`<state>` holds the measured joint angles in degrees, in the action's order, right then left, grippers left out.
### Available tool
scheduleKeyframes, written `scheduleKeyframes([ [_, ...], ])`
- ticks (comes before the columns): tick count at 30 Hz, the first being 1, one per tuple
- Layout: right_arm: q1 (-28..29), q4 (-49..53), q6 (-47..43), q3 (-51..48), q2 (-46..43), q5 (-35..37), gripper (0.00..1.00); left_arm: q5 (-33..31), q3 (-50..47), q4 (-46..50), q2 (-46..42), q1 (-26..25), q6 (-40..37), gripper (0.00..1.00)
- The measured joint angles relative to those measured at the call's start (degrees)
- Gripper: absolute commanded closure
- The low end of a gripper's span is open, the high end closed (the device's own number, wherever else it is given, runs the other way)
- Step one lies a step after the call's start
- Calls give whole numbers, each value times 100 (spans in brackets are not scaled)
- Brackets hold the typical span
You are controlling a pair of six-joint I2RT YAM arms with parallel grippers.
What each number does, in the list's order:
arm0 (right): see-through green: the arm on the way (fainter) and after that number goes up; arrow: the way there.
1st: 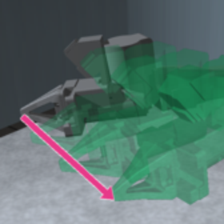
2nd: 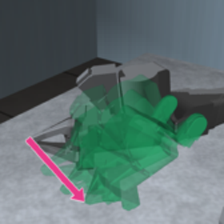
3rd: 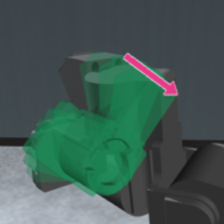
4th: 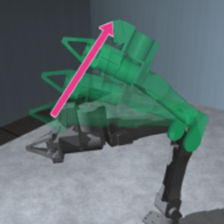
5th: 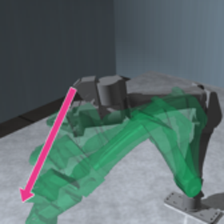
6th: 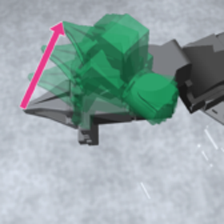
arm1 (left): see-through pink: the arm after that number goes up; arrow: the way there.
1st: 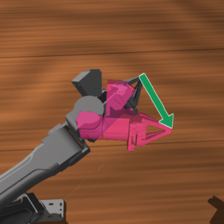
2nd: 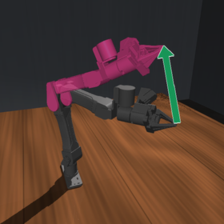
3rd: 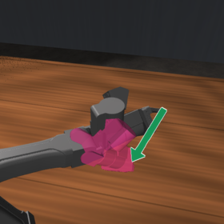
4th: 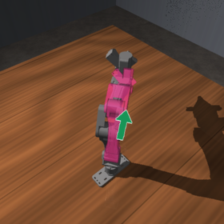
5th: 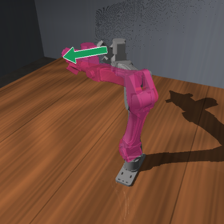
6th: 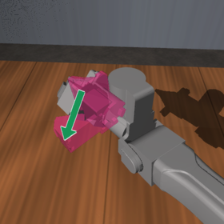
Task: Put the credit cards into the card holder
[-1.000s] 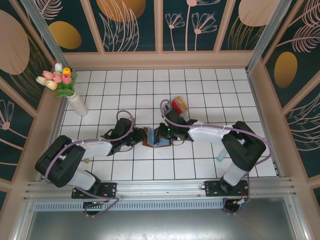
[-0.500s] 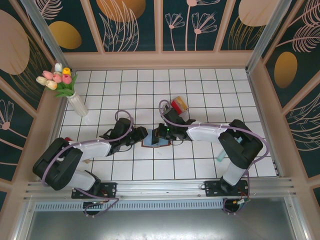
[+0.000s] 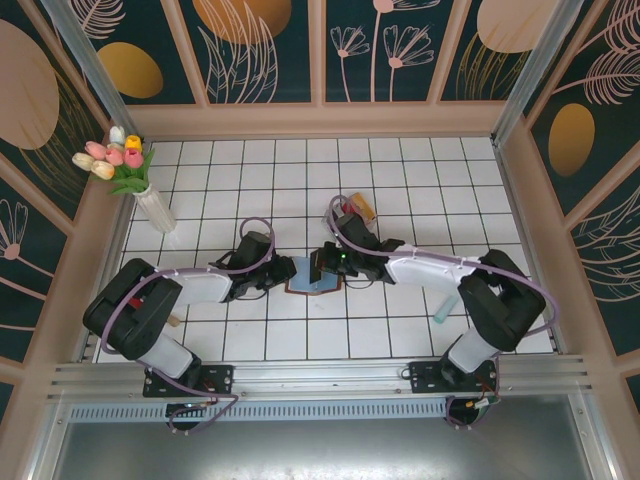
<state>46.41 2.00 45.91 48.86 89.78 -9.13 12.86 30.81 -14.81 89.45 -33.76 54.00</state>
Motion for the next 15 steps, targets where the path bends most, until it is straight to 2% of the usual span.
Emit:
scheduleKeyframes([
  [7,-170,-105,15,-476,-153,61,100,9,35,9,48,0,-59,74],
  [15,-177,-848,249,-916,-151,-133,100,11,44,11,63,0,-109,77],
])
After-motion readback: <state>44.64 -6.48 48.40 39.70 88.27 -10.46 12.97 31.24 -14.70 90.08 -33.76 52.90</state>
